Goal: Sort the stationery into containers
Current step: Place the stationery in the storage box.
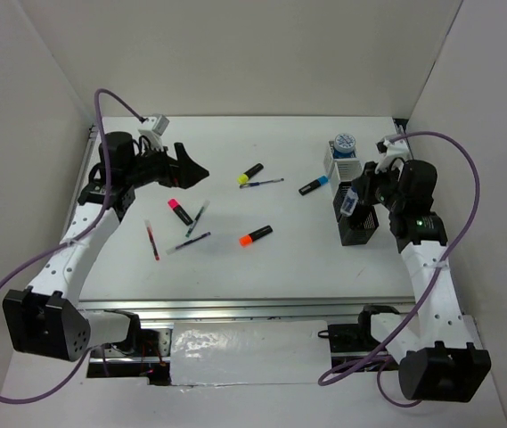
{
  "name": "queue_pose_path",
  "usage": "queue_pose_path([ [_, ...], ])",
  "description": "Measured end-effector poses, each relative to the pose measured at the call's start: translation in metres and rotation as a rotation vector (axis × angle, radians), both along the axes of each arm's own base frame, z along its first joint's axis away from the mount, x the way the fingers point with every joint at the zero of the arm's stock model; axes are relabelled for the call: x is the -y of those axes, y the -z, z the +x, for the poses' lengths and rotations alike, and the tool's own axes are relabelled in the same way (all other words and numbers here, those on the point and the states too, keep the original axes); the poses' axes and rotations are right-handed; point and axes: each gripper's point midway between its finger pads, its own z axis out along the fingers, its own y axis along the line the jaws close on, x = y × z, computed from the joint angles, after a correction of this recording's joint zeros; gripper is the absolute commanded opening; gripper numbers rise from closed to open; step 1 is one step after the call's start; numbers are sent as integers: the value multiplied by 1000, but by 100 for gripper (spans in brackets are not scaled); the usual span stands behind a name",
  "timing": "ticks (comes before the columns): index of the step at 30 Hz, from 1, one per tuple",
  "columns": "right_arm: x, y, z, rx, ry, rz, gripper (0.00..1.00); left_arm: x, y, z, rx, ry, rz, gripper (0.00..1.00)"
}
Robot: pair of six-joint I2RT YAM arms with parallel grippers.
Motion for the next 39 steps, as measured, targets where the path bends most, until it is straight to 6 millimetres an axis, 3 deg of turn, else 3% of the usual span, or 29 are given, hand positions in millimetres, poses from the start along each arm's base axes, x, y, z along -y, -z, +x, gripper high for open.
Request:
queue_pose_path([
  [6, 36, 44, -3, -54, 149, -76, 0, -4, 3, 5, 32, -118, 93, 99],
  [13, 56, 52, 6, -20, 229, -94, 0, -18, 12, 12, 39, -189, 171, 99],
  [16, 59, 54, 11, -15, 238, -96, 7, -21, 15, 13, 48, -195, 198, 99],
  [17, 60, 55, 12, -16, 240, -95, 12, -22, 18, 12, 48, -194, 210, 99],
  [21, 63, 62, 15, -37, 246, -85, 16, -28, 31, 11, 37, -189, 272, 99],
  [22, 63, 64, 16, -43, 247, -81, 17, -29, 36, 12, 33, -182, 292, 95],
  [27, 63, 71, 17, -67, 245, -65, 17, -35, 75, 17, -55, -161, 393, 88],
  [30, 62, 73, 17, -72, 241, -58, 26, -39, 92, 15, -100, -153, 439, 88],
  [31, 62, 73, 17, -72, 240, -57, 44, -41, 93, 14, -101, -153, 452, 89],
  [33, 62, 73, 17, -74, 238, -56, 54, -43, 93, 15, -96, -159, 464, 90],
  [39, 60, 75, 16, -86, 234, -49, 55, -57, 101, 18, -122, -227, 514, 91],
])
